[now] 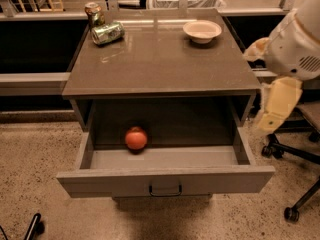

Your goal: Pick apple from top drawer and place on counter

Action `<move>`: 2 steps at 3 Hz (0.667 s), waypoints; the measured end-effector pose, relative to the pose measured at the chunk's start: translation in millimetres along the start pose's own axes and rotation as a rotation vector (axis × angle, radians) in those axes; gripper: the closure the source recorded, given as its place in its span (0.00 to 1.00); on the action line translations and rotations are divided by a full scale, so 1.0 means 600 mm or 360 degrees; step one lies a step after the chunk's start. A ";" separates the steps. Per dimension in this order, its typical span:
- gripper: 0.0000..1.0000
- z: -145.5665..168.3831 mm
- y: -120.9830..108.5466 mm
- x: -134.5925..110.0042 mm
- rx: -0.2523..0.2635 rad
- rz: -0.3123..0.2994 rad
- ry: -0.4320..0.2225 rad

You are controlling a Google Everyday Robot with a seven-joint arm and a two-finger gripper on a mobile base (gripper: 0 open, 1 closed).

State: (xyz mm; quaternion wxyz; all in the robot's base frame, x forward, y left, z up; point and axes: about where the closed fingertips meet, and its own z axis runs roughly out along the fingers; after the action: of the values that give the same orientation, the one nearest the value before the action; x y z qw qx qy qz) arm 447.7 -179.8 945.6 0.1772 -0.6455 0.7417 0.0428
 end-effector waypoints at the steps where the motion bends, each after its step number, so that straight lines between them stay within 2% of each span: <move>1: 0.00 0.099 0.038 -0.084 -0.0181 -0.0069 -0.0311; 2: 0.00 0.147 0.059 -0.131 -0.0233 -0.0060 -0.0431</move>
Offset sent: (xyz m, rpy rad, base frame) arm -0.0039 0.0576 -0.0345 0.1667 0.0524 0.0954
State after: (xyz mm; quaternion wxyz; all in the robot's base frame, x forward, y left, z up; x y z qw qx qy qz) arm 439.7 -74.4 882.1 0.2288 -0.6589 0.6936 0.1800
